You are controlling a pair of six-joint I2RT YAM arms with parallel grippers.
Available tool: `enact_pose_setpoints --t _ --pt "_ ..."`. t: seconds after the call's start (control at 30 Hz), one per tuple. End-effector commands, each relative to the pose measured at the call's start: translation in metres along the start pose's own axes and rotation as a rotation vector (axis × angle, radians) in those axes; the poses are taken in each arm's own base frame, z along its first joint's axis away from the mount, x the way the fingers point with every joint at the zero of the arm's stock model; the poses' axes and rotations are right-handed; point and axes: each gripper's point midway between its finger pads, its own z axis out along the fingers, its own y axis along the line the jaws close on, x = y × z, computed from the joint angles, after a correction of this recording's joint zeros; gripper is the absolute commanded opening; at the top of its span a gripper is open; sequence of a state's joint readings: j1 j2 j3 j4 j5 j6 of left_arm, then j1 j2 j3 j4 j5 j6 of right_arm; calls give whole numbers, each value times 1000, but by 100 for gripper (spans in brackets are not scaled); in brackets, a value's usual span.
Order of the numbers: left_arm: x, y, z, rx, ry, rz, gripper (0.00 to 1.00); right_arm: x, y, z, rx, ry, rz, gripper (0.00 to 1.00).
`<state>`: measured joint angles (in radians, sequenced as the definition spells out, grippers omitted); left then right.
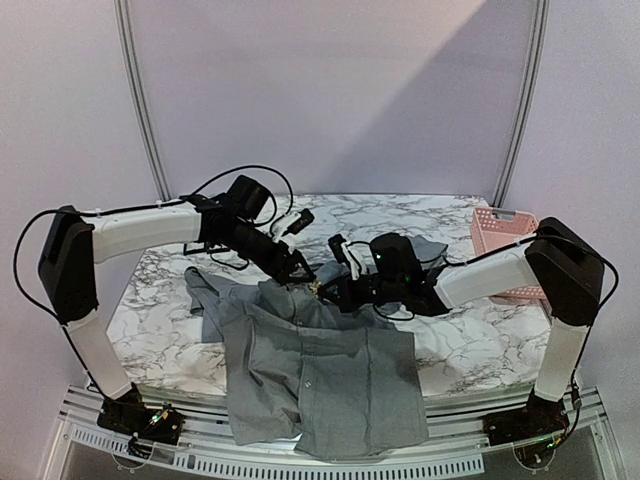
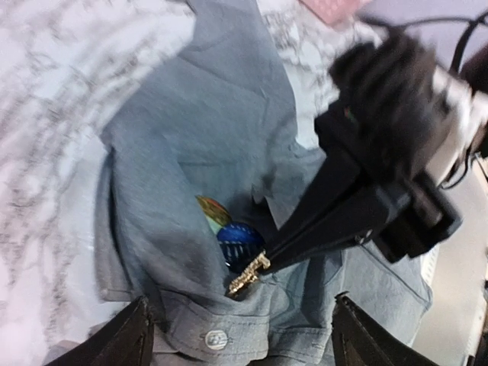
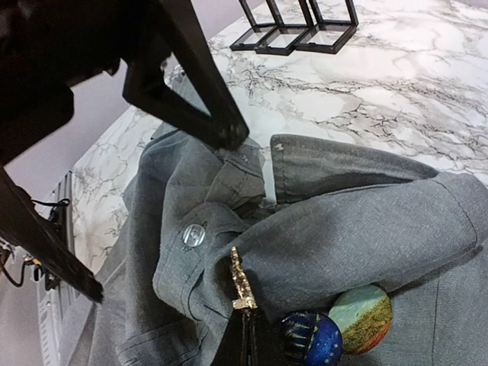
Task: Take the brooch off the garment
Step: Pass from the left arm to the right, then remove the brooch from the crumpled clothing.
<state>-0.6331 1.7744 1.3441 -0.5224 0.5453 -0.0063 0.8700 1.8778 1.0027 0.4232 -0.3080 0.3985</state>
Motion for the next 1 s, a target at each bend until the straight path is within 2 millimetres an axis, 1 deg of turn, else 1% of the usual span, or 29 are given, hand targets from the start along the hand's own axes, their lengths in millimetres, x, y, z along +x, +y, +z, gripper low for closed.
enact_pose_setpoints --t 0.0,0.1,0.23,0.33,0.53,0.7,0.97 --pt "-32 16 -38 -122 -170 0 81 -11 -6 0 146 -15 -98 0" --pt "-37 27 -49 -162 -217 -23 81 -8 -10 4 191 1 -123 0" --pt "-40 37 -57 -198 -244 -54 82 -4 -13 7 250 10 -144 0" --pt "-43 43 -64 -237 -272 -63 81 -6 -19 6 318 3 -165 0" --pt "-49 50 -85 -305 -347 -64 82 1 -25 11 375 26 -192 0" --pt "-51 52 -91 -314 -365 -69 82 1 -26 14 388 29 -190 0" --pt "-51 55 -93 -317 -369 -77 82 9 -33 19 447 57 -240 0"
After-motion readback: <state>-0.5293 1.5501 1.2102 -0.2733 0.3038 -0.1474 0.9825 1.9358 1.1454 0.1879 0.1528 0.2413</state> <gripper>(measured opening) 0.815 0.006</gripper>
